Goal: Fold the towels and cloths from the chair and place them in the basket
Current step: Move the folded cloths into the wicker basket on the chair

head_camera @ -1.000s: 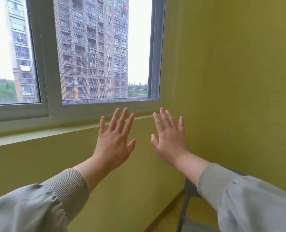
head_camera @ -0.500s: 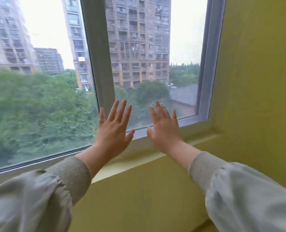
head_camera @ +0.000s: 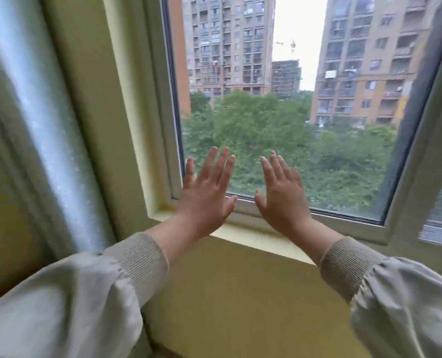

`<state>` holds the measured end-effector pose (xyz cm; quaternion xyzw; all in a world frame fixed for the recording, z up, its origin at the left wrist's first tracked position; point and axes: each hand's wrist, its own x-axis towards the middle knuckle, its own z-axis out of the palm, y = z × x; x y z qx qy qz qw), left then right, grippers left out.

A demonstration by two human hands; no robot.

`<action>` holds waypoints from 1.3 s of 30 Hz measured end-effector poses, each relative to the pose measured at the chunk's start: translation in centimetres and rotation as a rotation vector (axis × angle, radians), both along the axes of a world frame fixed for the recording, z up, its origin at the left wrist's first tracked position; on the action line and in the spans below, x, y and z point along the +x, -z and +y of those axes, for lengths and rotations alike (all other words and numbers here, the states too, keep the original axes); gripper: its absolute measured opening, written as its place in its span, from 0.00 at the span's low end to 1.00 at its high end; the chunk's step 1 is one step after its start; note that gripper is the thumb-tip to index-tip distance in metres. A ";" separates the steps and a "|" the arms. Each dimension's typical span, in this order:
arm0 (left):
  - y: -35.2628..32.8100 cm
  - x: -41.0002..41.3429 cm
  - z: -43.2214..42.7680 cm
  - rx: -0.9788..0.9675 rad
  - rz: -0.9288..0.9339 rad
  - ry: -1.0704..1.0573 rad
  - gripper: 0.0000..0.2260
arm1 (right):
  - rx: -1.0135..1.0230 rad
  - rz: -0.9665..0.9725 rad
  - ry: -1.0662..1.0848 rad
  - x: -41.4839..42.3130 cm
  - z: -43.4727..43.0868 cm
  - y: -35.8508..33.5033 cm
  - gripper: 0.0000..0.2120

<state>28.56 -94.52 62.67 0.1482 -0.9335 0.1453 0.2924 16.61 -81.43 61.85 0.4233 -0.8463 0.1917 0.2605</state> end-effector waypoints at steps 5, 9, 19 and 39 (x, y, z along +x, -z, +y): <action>2.8 11.9 -12.4 -0.038 -0.076 -0.290 0.36 | 0.053 -0.027 -0.248 8.8 -16.0 2.6 0.34; 5.7 19.4 -19.4 0.001 -0.094 -0.478 0.35 | 0.075 -0.100 -0.401 16.0 -25.8 5.0 0.34; 15.6 32.0 -35.8 0.222 -0.130 -0.815 0.33 | 0.264 -0.146 -0.701 26.7 -46.6 14.5 0.30; 42.0 40.8 -56.6 1.600 -0.353 -0.838 0.25 | 0.509 -1.436 -0.041 33.2 -64.4 39.7 0.17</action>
